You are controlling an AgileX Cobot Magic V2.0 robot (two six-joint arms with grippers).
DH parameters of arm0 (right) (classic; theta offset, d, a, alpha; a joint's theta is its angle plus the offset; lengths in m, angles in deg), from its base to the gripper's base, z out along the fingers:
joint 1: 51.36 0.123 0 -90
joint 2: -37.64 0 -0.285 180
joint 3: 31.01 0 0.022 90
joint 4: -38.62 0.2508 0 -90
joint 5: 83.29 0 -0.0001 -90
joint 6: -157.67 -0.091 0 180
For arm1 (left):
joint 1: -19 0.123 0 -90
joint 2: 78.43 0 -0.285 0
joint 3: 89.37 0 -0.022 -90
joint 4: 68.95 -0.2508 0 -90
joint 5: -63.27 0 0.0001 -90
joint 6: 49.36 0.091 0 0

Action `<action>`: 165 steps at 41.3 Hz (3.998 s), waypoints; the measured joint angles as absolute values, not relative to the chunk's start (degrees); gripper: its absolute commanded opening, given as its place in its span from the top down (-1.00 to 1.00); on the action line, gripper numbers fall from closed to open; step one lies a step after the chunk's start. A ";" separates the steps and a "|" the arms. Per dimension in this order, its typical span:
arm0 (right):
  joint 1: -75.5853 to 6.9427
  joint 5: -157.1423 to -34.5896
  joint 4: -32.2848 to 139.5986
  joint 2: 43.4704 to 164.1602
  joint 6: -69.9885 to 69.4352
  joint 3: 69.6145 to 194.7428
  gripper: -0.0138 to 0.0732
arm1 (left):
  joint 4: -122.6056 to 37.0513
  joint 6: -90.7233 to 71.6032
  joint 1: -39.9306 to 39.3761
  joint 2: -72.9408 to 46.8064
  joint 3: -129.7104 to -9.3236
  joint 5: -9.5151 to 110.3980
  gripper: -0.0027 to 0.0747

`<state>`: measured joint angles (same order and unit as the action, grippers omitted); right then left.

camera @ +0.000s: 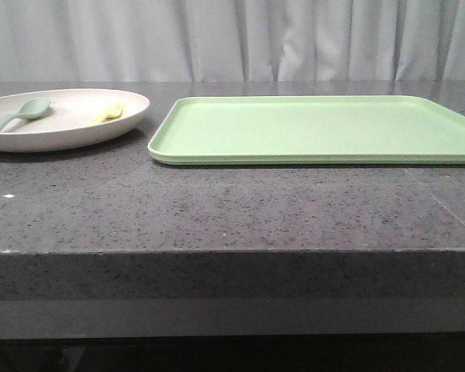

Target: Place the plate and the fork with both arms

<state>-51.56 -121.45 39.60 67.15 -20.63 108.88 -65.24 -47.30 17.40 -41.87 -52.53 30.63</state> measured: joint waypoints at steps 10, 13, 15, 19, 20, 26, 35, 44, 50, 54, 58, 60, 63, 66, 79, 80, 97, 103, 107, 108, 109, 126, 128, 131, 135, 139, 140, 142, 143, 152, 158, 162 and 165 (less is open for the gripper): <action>-51.56 -121.45 39.51 67.15 -20.63 108.88 -0.73 | -65.01 -47.30 17.40 -41.87 -52.53 30.63 -0.67; -51.56 -121.45 39.51 67.15 -20.63 108.88 -0.73 | -64.55 -47.30 17.40 -41.87 -52.53 30.74 -0.67; -51.56 -121.45 39.51 67.15 -20.63 108.88 -0.73 | -63.82 -47.30 17.40 -41.87 -52.53 30.94 -0.67; -51.56 -121.45 39.51 67.15 -20.63 108.88 -0.73 | -63.07 -47.30 17.40 -41.87 -52.53 30.87 -0.67; -51.56 -121.45 39.51 67.15 -20.63 108.88 -0.73 | -63.07 -47.30 17.40 -41.77 -52.53 30.76 -0.67; -51.56 -121.45 39.51 67.15 -20.63 108.88 -0.73 | -64.47 -47.30 17.40 -39.13 -54.22 26.77 -0.64; -51.56 -121.45 39.51 67.15 -20.63 108.88 -0.73 | -67.10 -47.30 17.40 -28.36 -59.91 17.10 -0.53; -51.56 -121.45 39.51 67.15 -20.63 108.88 -0.73 | -68.26 -47.30 17.40 -15.75 -65.17 10.31 -0.53; -51.56 -121.45 39.51 67.15 -20.63 108.88 -0.73 | -68.33 -46.53 19.00 -6.72 -69.19 7.64 -0.53; -51.56 -121.49 39.51 67.15 -20.63 108.88 -0.73 | -64.85 -42.29 22.66 -1.38 -72.29 6.75 -0.53; -51.56 -121.49 39.51 67.15 -20.63 108.88 -0.73 | -56.46 -35.47 27.20 3.18 -76.53 4.74 -0.53; -51.56 -121.49 39.51 67.15 -20.63 108.88 -0.73 | -52.85 -32.50 29.51 5.52 -78.55 3.58 -0.53; -51.56 -121.49 39.51 67.15 -20.63 108.88 -0.73 | -48.73 -30.08 31.99 8.78 -82.03 2.60 -0.53; -51.56 -121.49 39.51 67.15 -20.63 108.88 -0.73 | -47.27 -29.22 33.06 11.97 -85.61 1.82 -0.53; -51.56 -121.49 39.51 67.15 -20.63 108.88 -0.73 | -46.42 -28.58 33.13 24.01 -99.19 -2.73 -0.16; -51.56 -121.49 39.51 67.15 -20.63 108.88 -0.73 | -46.42 -28.58 33.13 24.89 -99.88 -2.87 -0.13; -51.56 -121.49 39.51 67.15 -20.63 108.88 -0.73 | -48.30 -28.36 30.48 37.45 -113.51 -7.27 -0.06; -51.56 -121.49 39.51 67.15 -20.63 108.88 -0.73 | -51.18 -28.28 28.34 41.01 -117.06 -7.52 -0.02; -51.56 -121.49 39.51 67.15 -20.63 108.88 -0.73 | -52.98 -28.28 26.99 42.76 -118.36 -7.65 0.04; -51.56 -121.49 39.51 67.15 -20.63 108.88 -0.73 | -53.22 -28.28 26.85 43.09 -118.64 -7.64 0.05; -51.56 -121.49 39.51 67.15 -20.63 108.88 -0.73 | -53.40 -28.28 26.55 43.58 -118.75 -7.64 0.07; -51.56 -121.49 39.51 67.15 -20.63 108.88 -0.73 | -54.05 -28.28 25.70 47.67 -119.49 -7.44 0.54; -51.56 -121.49 39.51 67.15 -20.63 108.88 -0.73 | -54.05 -28.28 25.70 47.67 -119.49 -7.31 0.63; -51.56 -121.49 39.51 67.15 -20.63 108.88 -0.73 | -54.05 -28.28 25.70 47.67 -119.49 -7.21 0.78; -51.56 -121.49 39.51 67.15 -20.63 108.88 -0.73 | -53.77 -28.28 25.70 47.67 -119.61 -7.07 0.97; -51.56 -121.49 39.51 67.15 -20.63 108.88 -0.73 | -52.70 -28.61 25.70 47.67 -119.68 -6.46 0.98; -51.56 -121.49 39.51 67.15 -20.63 108.88 -0.73 | -52.63 -28.61 25.70 47.67 -119.68 -6.47 0.98; -51.56 -121.49 39.51 67.15 -20.63 108.88 -0.73 | -52.23 -28.71 25.70 47.67 -119.68 -6.47 0.98; -51.56 -121.49 39.51 67.15 -20.63 108.88 -0.73 | -52.25 -28.64 25.70 47.67 -119.68 -6.47 0.98; -51.56 -121.49 39.51 67.15 -20.63 108.88 -0.73 | -51.31 -28.64 25.70 47.67 -120.93 -7.11 0.98; -51.56 -121.49 39.51 67.15 -20.63 108.88 -0.73 | -49.98 -28.64 25.70 47.67 -122.90 -7.63 0.98; -51.56 -121.49 39.51 67.15 -20.63 108.88 -0.73 | -49.23 -28.64 25.70 47.67 -123.86 -7.72 0.98; -51.56 -121.49 39.51 67.15 -20.63 108.88 -0.73 | -48.81 -28.76 25.70 47.67 -124.28 -7.72 0.98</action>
